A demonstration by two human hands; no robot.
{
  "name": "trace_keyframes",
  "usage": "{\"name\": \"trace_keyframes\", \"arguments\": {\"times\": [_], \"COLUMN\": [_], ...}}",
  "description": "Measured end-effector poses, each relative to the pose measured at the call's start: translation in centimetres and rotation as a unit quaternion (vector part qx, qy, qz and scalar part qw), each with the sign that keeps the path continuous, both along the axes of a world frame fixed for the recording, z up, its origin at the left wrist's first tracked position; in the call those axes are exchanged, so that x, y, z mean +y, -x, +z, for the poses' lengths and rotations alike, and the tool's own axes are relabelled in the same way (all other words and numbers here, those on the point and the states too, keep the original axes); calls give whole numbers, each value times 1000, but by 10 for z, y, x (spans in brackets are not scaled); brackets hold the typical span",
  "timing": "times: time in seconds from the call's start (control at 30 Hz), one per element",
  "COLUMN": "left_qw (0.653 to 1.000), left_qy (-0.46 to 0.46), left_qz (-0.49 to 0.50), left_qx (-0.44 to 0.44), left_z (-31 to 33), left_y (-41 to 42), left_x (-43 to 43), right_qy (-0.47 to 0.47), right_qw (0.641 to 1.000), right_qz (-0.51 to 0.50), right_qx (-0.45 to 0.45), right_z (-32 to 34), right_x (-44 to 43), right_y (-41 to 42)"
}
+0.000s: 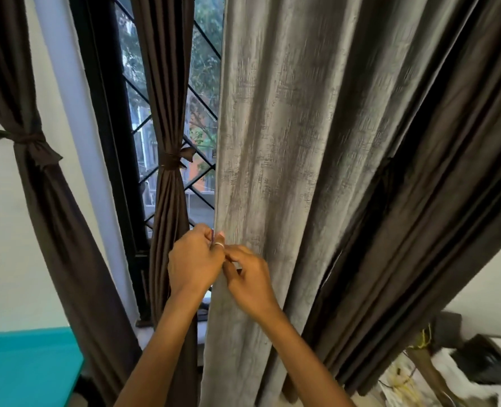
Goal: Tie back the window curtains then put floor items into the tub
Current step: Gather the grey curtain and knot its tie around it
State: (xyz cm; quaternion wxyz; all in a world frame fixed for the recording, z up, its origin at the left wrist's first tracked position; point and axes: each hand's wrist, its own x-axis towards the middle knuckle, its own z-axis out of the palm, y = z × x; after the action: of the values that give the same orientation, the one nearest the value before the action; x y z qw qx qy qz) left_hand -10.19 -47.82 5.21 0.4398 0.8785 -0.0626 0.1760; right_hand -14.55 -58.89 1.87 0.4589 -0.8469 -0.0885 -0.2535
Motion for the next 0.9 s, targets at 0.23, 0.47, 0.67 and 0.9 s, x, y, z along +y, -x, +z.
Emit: {"name": "trace_keyframes", "arguments": {"times": [0.23, 0.47, 0.67, 0.9], "left_qw": [999, 997, 997, 998], "left_qy": [23, 37, 69, 54], "left_qz": [-32, -63, -25, -16], "left_qx": [-36, -28, -16, -30], "left_z": [-11, -7, -3, -6], "left_y": [-8, -9, -23, -30], "left_x": [15, 16, 48, 56], "right_qy": [-34, 1, 40, 26], "right_qw": [932, 955, 934, 938], "right_qz": [-358, -280, -348, -344], "right_qx": [-31, 97, 74, 44], "right_z": [17, 33, 37, 28], "right_x": [-67, -103, -141, -132], "right_y": [16, 2, 15, 12]}}
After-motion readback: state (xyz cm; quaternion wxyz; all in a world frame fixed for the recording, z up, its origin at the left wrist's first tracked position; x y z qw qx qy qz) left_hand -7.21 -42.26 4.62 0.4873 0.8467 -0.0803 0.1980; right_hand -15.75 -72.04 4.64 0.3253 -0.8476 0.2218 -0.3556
